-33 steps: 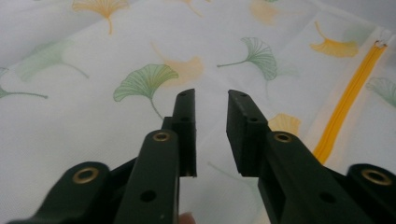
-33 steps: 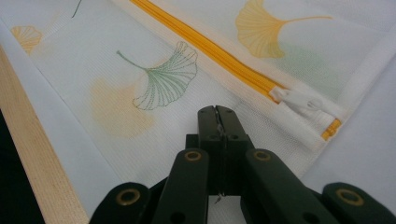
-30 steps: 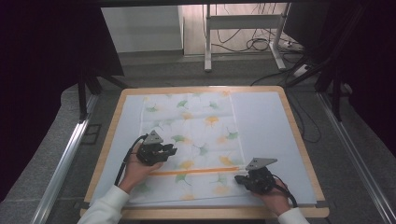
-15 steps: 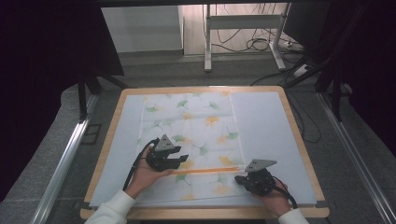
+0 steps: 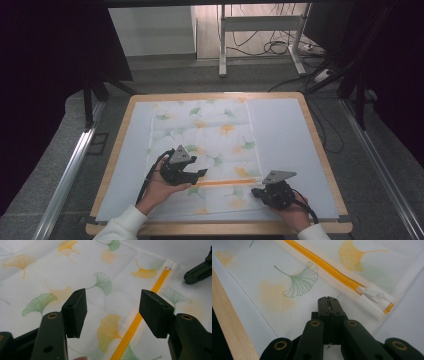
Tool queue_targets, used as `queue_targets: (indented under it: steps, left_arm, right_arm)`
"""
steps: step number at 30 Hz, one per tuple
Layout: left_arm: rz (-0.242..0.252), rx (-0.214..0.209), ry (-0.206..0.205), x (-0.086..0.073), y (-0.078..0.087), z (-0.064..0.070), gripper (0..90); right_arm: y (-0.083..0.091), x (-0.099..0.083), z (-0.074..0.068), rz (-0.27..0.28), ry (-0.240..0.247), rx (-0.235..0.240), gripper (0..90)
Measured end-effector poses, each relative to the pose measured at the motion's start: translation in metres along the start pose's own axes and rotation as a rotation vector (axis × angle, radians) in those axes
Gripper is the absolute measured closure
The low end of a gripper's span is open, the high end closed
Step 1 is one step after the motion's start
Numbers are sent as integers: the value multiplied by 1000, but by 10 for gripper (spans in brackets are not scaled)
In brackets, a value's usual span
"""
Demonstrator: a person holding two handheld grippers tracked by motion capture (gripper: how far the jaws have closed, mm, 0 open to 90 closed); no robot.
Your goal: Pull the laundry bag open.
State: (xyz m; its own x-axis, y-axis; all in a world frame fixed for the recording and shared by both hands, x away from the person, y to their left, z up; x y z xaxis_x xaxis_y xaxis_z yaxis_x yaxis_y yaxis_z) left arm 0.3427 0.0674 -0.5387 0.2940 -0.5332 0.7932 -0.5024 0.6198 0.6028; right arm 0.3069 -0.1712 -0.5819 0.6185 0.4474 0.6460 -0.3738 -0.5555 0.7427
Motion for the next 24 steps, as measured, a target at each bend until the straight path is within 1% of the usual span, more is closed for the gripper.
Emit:
queue_targets:
  steps: [7, 8, 12, 16, 19, 22, 24]
  left_arm:
    - [5, -12, -20, 13, -9, 9, 388]
    - [5, -15, -22, 15, -10, 11, 387]
    - [2, -29, -44, 22, -17, 18, 381]
    - [5, -38, -53, 29, -22, 23, 378]
    - [6, -43, -53, 32, -25, 25, 378]
    - [4, -48, -48, 34, -27, 27, 378]
    - [4, -54, -44, 36, -30, 29, 377]
  right_arm:
    - [0, 0, 0, 2, -5, 5, 887]
    - [0, 0, 0, 3, -2, -3, 885]
    - [0, 0, -1, 4, 0, -9, 884]
    - [0, 0, -1, 6, 2, -11, 884]
    - [0, 0, -1, 8, 3, -19, 884]
    - [2, 0, -1, -2, 8, -31, 887]
    - [4, -2, -1, -2, -1, -31, 887]
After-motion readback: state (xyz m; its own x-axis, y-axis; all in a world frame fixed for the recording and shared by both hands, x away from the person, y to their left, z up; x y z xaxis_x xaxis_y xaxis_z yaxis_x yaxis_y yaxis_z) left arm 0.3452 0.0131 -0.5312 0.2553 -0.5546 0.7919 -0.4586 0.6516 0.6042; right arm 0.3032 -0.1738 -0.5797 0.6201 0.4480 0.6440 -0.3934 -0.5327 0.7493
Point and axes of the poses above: each handheld gripper's, and its own axes: y roughly backward along the jaws, x roughly out of its top, z roughly to its right, the point moved 8 cm from there along -y, roughly forward along the jaws, and after that the axes turned 10 degrees about -y, right-handed, at the moved point
